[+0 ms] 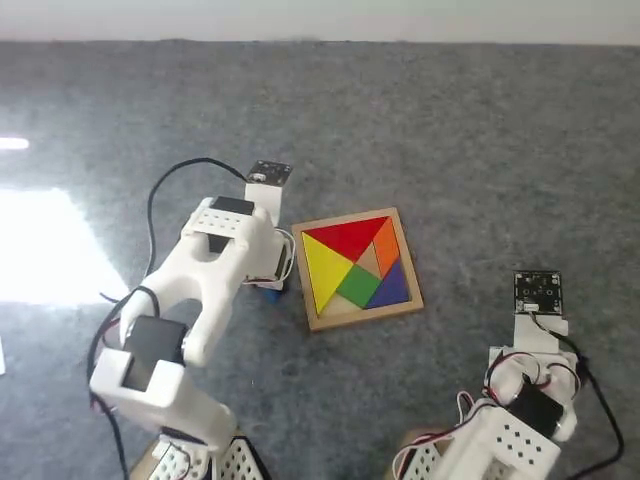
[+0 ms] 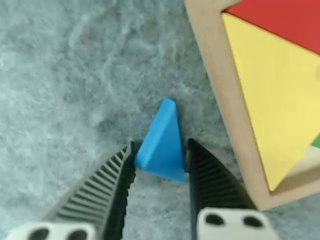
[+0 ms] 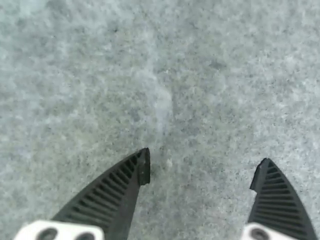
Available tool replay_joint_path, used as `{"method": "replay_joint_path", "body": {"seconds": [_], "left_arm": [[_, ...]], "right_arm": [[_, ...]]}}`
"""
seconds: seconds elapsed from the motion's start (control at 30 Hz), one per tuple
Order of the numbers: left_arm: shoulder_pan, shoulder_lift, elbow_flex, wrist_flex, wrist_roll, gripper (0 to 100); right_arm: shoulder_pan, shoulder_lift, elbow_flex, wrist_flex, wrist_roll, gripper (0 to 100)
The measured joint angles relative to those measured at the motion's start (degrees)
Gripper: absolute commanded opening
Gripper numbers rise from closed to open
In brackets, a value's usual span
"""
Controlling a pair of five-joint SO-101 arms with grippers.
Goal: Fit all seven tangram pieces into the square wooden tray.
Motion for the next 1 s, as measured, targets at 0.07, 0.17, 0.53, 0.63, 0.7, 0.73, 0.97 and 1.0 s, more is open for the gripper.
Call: {"method": "replay_joint_path", "body": {"seconds": [0.07,0.17,0.53,0.63,0.7,0.73,0.97,1.0], "left_arm": [[0.8,0.0,-0.2,0.0,0.0,5],[1.8,0.3,-0.8,0.0,0.0,1],[2.3,1.2,-3.2,0.8,-2.5,1],[4.2,-0.4,-6.8,6.0,-7.9,1],[7.7,-4.2,-9.8,11.0,-13.7,1],[10.0,-6.4,-10.7,13.5,-17.1,1],[23.1,-13.7,-11.7,19.7,-33.2,1],[23.8,-13.5,-11.7,19.7,-35.3,1]], "right_arm": [[0.0,0.0,0.0,0.0,0.0,32.9],[0.0,0.0,0.0,-0.1,0.0,32.9],[0.0,0.0,0.0,-0.2,0.0,32.9],[0.0,0.0,0.0,-0.2,0.0,32.9],[0.0,0.0,0.0,-0.2,0.0,32.9],[0.0,0.0,0.0,-0.2,0.0,32.9],[0.0,0.0,0.0,-0.2,0.0,32.9],[0.0,0.0,0.0,-0.2,0.0,32.9]]}}
